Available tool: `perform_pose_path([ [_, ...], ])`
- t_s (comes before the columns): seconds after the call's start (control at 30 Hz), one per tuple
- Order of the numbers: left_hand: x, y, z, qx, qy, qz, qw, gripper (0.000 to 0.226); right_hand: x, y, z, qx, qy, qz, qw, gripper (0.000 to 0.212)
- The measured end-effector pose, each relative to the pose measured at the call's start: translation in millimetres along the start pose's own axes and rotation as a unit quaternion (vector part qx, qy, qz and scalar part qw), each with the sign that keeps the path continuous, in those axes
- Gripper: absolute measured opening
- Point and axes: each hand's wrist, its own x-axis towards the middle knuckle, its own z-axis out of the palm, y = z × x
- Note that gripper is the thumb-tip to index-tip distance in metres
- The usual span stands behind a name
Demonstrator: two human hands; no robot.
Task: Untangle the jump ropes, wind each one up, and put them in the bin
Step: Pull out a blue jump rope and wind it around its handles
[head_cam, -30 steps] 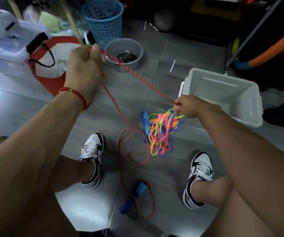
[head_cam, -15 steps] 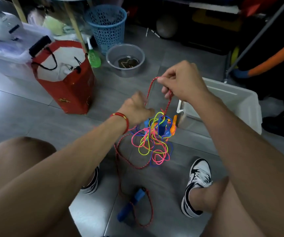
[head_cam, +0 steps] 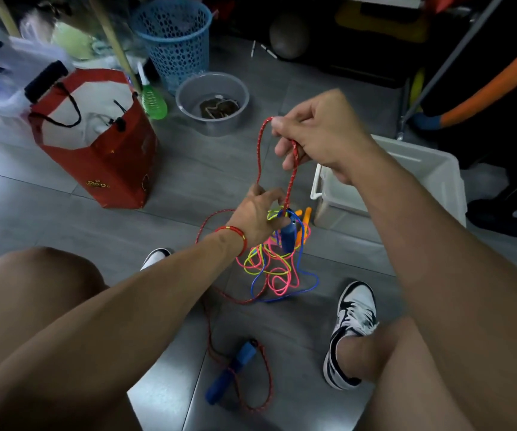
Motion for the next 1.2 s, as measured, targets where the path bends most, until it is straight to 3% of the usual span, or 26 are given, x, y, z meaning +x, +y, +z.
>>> perform_pose_path([
  [0.1,6.6,-4.7,-4.8,-0.007,-0.004,0.039,0.999,0.031,1.0,3.1,-6.2,-0.030,0.008,-0.009,0.999,0.025],
  [0.3,12.6,-6.5,-5.8,-0.081,0.012,-0.039,0.996,0.028,4.7,12.6,-27.1,-0.123,0.060,-0.020,0.990,0.025],
  [0.47,6.2,-6.5,-2.8,-0.199,-0.023,-0.128,0.971,0.017,7.2,25.1,-37.6,-0.220,0.108,-0.020,0.969,0.027],
  [0.7,3.8,-2.5,-1.1,-0.209,0.003,-0.135,0.969,0.019,7.2,30.1,-35.5,-0.305,0.053,-0.049,0.950,0.025],
  [0.83,7.8,5.7,1.0,-0.305,0.068,-0.206,0.927,0.018,5.1,33.0,-39.4,-0.322,0.052,-0.051,0.944,0.025],
  [0.93,11.1,6.4,1.9,-0.378,0.086,-0.255,0.886,0.014,3.1,32.6,-42.4,-0.273,0.059,-0.052,0.959,0.026],
  [1.13,27.3,-20.9,-5.9,-0.153,0.150,-0.276,0.937,0.012,-8.8,18.8,-38.3,-0.013,-0.031,-0.028,0.999,0.030],
  [1.2,20.6,-22.1,-5.4,-0.087,0.149,-0.268,0.948,0.029,-15.4,9.6,-35.6,0.073,-0.060,-0.017,0.995,0.028],
])
